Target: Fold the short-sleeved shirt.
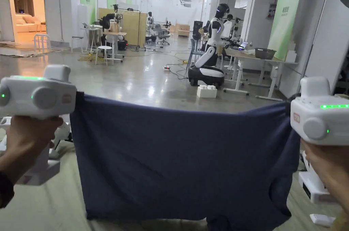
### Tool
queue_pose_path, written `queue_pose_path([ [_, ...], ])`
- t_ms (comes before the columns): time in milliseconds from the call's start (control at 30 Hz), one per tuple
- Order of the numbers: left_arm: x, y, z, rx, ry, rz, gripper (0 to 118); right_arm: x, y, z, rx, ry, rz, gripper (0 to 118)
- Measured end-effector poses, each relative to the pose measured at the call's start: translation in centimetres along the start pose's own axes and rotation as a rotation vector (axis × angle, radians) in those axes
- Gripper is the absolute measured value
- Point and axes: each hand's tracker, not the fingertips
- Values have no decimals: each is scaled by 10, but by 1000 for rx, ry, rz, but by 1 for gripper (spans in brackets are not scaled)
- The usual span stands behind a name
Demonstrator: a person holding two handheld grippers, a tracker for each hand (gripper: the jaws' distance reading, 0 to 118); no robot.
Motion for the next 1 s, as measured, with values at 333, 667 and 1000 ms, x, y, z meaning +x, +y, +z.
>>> queue_pose_path([
  [333,-16,-91,69,-21,-37,44,7,7,-77,85,-58,35,-1,4],
  [667,-45,-135,145,10,-58,61,7,22,-103,193,-57,53,-1,4],
  [1000,-63,-229,197,-176,-72,58,7,14,-178,258,-255,108,72,4],
])
